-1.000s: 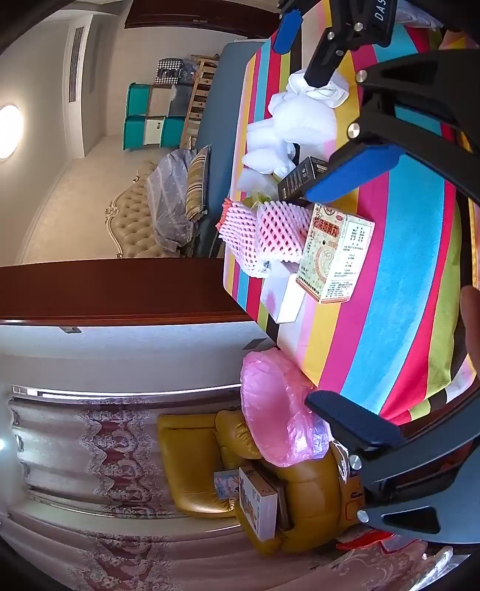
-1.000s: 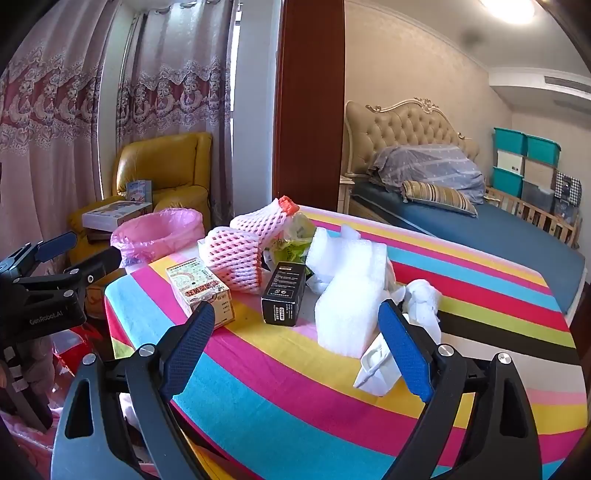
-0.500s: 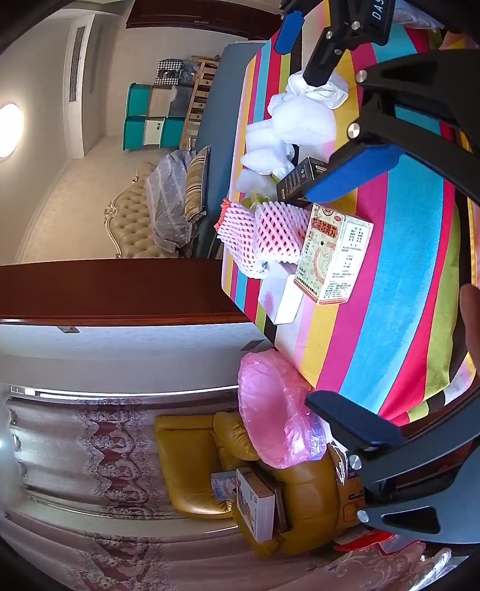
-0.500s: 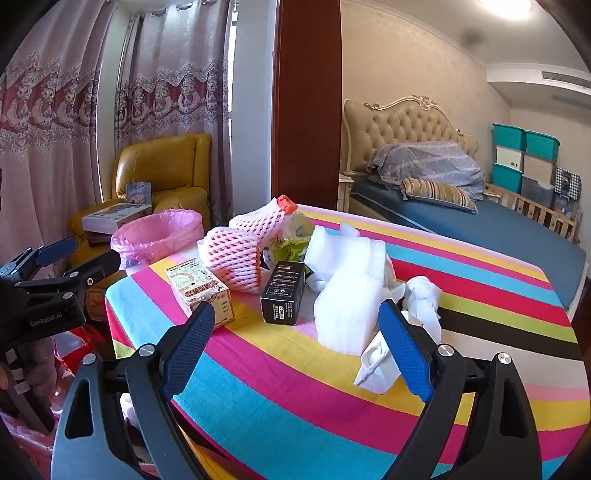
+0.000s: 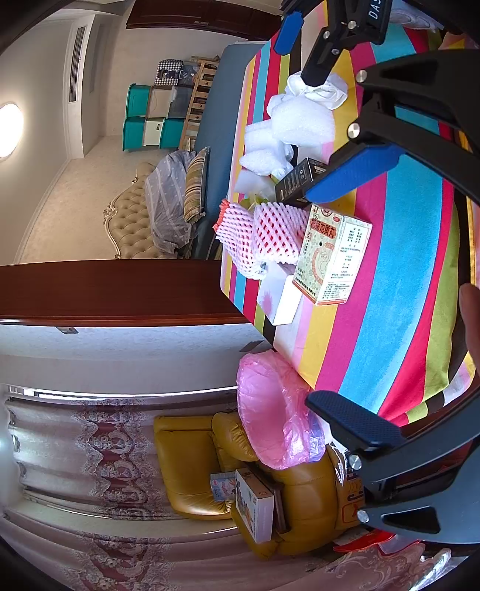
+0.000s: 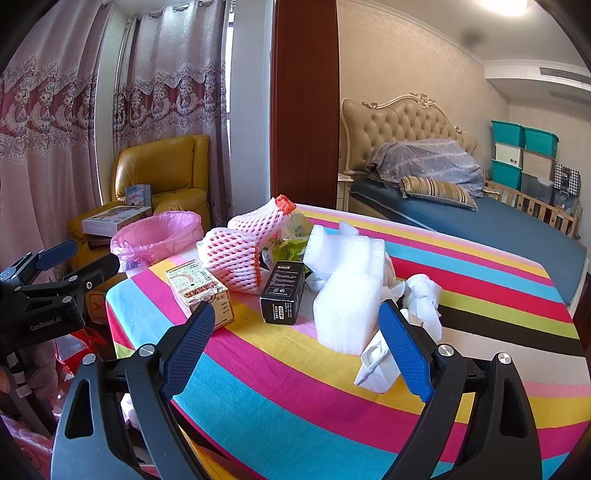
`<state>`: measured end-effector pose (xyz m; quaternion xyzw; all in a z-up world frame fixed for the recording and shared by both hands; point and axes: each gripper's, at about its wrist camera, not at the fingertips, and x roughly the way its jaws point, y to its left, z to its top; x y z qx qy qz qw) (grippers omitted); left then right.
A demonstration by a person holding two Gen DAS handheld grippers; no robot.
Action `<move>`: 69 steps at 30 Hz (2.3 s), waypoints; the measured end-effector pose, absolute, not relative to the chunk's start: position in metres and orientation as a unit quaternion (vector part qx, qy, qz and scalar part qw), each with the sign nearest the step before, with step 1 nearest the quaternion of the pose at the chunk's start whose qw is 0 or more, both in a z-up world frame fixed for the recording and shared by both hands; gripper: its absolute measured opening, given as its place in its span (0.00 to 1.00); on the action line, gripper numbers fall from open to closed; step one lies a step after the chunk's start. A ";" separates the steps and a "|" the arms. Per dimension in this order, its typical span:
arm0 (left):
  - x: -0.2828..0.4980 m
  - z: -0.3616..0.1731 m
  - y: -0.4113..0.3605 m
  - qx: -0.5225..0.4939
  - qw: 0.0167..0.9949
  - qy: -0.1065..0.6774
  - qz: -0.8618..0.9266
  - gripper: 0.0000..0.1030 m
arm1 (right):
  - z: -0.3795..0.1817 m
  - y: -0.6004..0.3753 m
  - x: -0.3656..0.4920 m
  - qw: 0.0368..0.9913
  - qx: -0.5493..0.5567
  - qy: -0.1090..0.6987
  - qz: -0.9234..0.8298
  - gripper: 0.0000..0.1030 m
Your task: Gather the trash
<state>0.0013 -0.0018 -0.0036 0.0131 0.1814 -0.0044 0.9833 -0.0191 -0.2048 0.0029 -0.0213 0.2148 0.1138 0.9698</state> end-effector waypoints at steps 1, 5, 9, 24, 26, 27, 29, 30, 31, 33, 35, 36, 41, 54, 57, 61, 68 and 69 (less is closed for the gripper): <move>0.001 -0.004 -0.003 0.013 0.983 0.182 -0.004 0.96 | 0.003 -0.205 -0.019 0.970 -0.021 0.215 0.113 0.82; 0.002 -0.005 -0.003 0.013 0.983 0.182 -0.005 0.96 | 0.003 -0.207 -0.019 0.970 -0.017 0.214 0.112 0.82; 0.002 -0.004 -0.001 0.012 0.983 0.184 -0.008 0.96 | 0.004 -0.207 -0.019 0.971 -0.015 0.213 0.110 0.82; 0.004 -0.004 0.000 0.010 0.982 0.187 -0.013 0.96 | 0.007 -0.210 -0.018 0.972 -0.010 0.207 0.107 0.82; 0.003 -0.004 0.000 0.009 0.982 0.187 -0.014 0.96 | 0.007 -0.211 -0.019 0.973 -0.009 0.206 0.106 0.82; 0.003 -0.003 0.000 0.008 0.982 0.187 -0.014 0.96 | 0.007 -0.211 -0.019 0.973 -0.008 0.206 0.106 0.82; 0.003 -0.004 0.000 0.008 0.982 0.187 -0.015 0.96 | 0.007 -0.212 -0.019 0.973 -0.007 0.206 0.105 0.82; 0.003 -0.004 0.000 0.008 0.982 0.187 -0.015 0.96 | 0.007 -0.212 -0.019 0.973 -0.007 0.207 0.105 0.82; 0.003 -0.004 0.000 0.008 0.982 0.187 -0.014 0.96 | 0.007 -0.213 -0.019 0.973 -0.006 0.206 0.105 0.82; 0.003 -0.004 0.000 0.008 0.982 0.187 -0.014 0.96 | 0.007 -0.212 -0.018 0.973 -0.006 0.206 0.105 0.82; 0.003 -0.004 0.000 0.009 0.982 0.188 -0.014 0.96 | 0.007 -0.213 -0.018 0.973 -0.006 0.206 0.105 0.82; 0.003 -0.004 0.000 0.008 0.982 0.188 -0.014 0.96 | 0.007 -0.213 -0.018 0.973 -0.006 0.206 0.105 0.82; 0.003 -0.004 0.001 0.008 0.982 0.188 -0.014 0.96 | 0.008 -0.213 -0.019 0.973 -0.005 0.205 0.104 0.82; 0.001 -0.005 0.000 0.008 0.982 0.190 -0.018 0.96 | 0.008 -0.214 -0.019 0.974 -0.003 0.204 0.102 0.82; -0.001 -0.005 0.001 0.005 0.982 0.190 -0.013 0.96 | 0.008 -0.215 -0.020 0.974 -0.001 0.204 0.102 0.82; -0.001 -0.006 0.005 -0.003 0.981 0.196 -0.005 0.96 | 0.006 -0.215 -0.020 0.973 -0.001 0.206 0.103 0.82; -0.001 -0.004 0.009 -0.009 0.980 0.197 0.002 0.96 | 0.006 -0.215 -0.020 0.973 -0.001 0.207 0.102 0.82; -0.002 -0.004 0.009 -0.009 0.981 0.196 0.001 0.96 | 0.006 -0.215 -0.020 0.973 -0.001 0.207 0.102 0.82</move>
